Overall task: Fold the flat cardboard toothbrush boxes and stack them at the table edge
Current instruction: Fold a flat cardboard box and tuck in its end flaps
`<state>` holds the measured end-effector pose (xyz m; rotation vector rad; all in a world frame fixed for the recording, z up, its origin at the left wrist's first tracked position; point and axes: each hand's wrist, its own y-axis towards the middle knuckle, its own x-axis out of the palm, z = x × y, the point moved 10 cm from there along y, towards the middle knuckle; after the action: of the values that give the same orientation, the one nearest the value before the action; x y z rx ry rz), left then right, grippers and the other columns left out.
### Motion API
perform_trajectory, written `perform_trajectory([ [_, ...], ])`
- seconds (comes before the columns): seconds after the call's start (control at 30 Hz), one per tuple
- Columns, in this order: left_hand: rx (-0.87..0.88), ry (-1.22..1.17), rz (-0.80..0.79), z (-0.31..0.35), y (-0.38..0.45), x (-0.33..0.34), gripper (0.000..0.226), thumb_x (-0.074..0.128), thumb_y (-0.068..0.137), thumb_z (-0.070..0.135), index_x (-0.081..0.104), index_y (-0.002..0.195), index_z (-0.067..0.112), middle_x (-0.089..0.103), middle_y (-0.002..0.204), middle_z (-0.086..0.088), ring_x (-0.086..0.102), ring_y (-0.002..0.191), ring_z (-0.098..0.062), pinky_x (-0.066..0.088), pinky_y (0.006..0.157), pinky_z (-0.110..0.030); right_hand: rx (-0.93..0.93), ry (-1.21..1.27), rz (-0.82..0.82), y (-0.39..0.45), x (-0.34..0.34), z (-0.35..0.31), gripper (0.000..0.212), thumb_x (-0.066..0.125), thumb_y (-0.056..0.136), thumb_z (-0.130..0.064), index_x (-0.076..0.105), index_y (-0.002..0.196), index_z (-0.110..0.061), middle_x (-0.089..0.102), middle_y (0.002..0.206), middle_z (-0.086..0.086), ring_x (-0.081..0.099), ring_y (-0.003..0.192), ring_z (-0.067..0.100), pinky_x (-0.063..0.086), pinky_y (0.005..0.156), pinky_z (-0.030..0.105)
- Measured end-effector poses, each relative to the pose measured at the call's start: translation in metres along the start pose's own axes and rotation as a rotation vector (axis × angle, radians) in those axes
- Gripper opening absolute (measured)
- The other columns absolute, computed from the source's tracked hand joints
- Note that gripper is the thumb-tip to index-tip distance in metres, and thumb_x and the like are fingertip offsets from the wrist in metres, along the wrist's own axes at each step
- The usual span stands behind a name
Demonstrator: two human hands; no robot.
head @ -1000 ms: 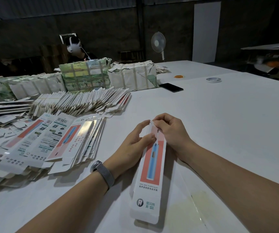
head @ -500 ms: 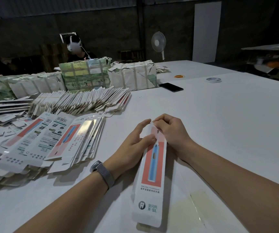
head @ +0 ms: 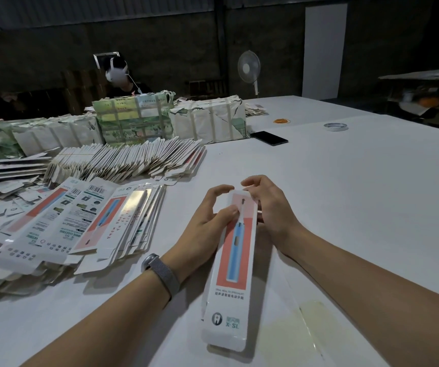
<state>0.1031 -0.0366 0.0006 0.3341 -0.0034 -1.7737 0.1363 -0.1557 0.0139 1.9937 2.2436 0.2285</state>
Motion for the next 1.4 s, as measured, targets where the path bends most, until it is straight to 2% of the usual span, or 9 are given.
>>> perform_trajectory([
  [0.13, 0.027, -0.136, 0.066, -0.003, 0.002, -0.008, 0.026, 0.051, 0.100, 0.036, 0.044, 0.125, 0.041, 0.077, 0.082, -0.004, 0.074, 0.068, -0.019, 0.057, 0.062, -0.025, 0.002, 0.021, -0.046, -0.002, 0.005, -0.001, 0.019, 0.047, 0.088, -0.029, 0.050, 0.107, -0.027, 0.059, 0.084, 0.011, 0.059, 0.078, 0.024, 0.049, 0.076, 0.043],
  [0.23, 0.039, -0.161, 0.085, -0.003, 0.002, -0.011, 0.023, 0.049, 0.104, 0.031, 0.044, 0.124, 0.041, 0.077, 0.083, -0.004, 0.074, 0.067, -0.019, 0.058, 0.060, -0.025, 0.003, 0.010, -0.069, -0.002, 0.006, 0.000, 0.017, 0.047, 0.101, -0.016, 0.045, 0.115, -0.025, 0.059, 0.086, 0.015, 0.060, 0.077, 0.023, 0.051, 0.078, 0.041],
  [0.37, 0.049, -0.178, 0.110, -0.001, 0.001, -0.013, 0.022, 0.051, 0.104, 0.030, 0.045, 0.123, 0.040, 0.077, 0.084, -0.006, 0.074, 0.067, -0.019, 0.058, 0.060, -0.025, -0.007, 0.044, -0.080, 0.000, 0.006, -0.001, 0.008, 0.052, 0.101, -0.016, 0.048, 0.103, -0.022, 0.066, 0.078, 0.010, 0.062, 0.069, 0.019, 0.050, 0.074, 0.037],
  [0.57, 0.031, -0.149, 0.096, -0.002, 0.001, -0.012, 0.023, 0.049, 0.106, 0.026, 0.044, 0.123, 0.040, 0.077, 0.081, -0.005, 0.074, 0.066, -0.018, 0.057, 0.060, -0.025, 0.039, 0.091, -0.088, 0.003, 0.002, 0.006, 0.013, 0.055, 0.100, -0.014, 0.050, 0.090, -0.022, 0.071, 0.078, 0.014, 0.063, 0.066, 0.022, 0.054, 0.066, 0.031],
  [0.97, 0.037, -0.143, 0.103, -0.004, 0.001, -0.012, 0.023, 0.052, 0.104, 0.031, 0.044, 0.124, 0.042, 0.077, 0.083, -0.006, 0.075, 0.069, -0.021, 0.058, 0.061, -0.025, 0.046, 0.083, -0.059, 0.002, 0.003, 0.009, 0.011, 0.054, 0.102, -0.023, 0.049, 0.092, -0.023, 0.069, 0.088, 0.018, 0.066, 0.068, 0.021, 0.058, 0.066, 0.033],
  [1.07, 0.050, -0.223, 0.233, -0.006, 0.002, -0.025, 0.022, 0.055, 0.103, 0.033, 0.047, 0.119, 0.046, 0.076, 0.079, -0.009, 0.074, 0.066, -0.025, 0.059, 0.058, -0.031, -0.003, -0.069, -0.031, 0.001, 0.004, 0.004, 0.016, 0.058, 0.100, -0.029, 0.048, 0.111, -0.032, 0.063, 0.107, 0.003, 0.068, 0.085, 0.015, 0.056, 0.064, 0.024],
  [1.17, 0.059, -0.273, 0.350, -0.006, 0.001, -0.038, 0.025, 0.062, 0.091, 0.047, 0.048, 0.109, 0.055, 0.077, 0.083, -0.007, 0.075, 0.067, -0.029, 0.059, 0.052, -0.038, -0.128, -0.521, -0.134, -0.004, 0.017, -0.013, 0.062, 0.069, 0.089, -0.044, 0.037, 0.141, -0.037, 0.050, 0.130, -0.008, 0.058, 0.106, 0.010, 0.056, 0.081, 0.030],
  [1.27, 0.097, -0.314, 0.358, -0.004, 0.000, -0.039, 0.038, 0.071, 0.080, 0.050, 0.048, 0.110, 0.054, 0.076, 0.084, -0.013, 0.075, 0.069, -0.033, 0.060, 0.053, -0.041, -0.273, -0.966, -0.263, -0.017, 0.040, -0.024, 0.095, 0.068, 0.079, -0.063, 0.015, 0.154, -0.035, 0.043, 0.141, -0.004, 0.050, 0.119, 0.016, 0.048, 0.095, 0.037],
  [1.4, 0.094, -0.336, 0.292, -0.006, 0.003, -0.036, 0.050, 0.078, 0.073, 0.064, 0.044, 0.108, 0.053, 0.075, 0.080, -0.007, 0.067, 0.050, -0.031, 0.052, 0.042, -0.032, -0.284, -1.182, -0.261, -0.026, 0.039, -0.035, 0.088, 0.062, 0.083, -0.058, 0.015, 0.153, -0.035, 0.047, 0.132, 0.000, 0.054, 0.114, 0.024, 0.050, 0.091, 0.042],
])
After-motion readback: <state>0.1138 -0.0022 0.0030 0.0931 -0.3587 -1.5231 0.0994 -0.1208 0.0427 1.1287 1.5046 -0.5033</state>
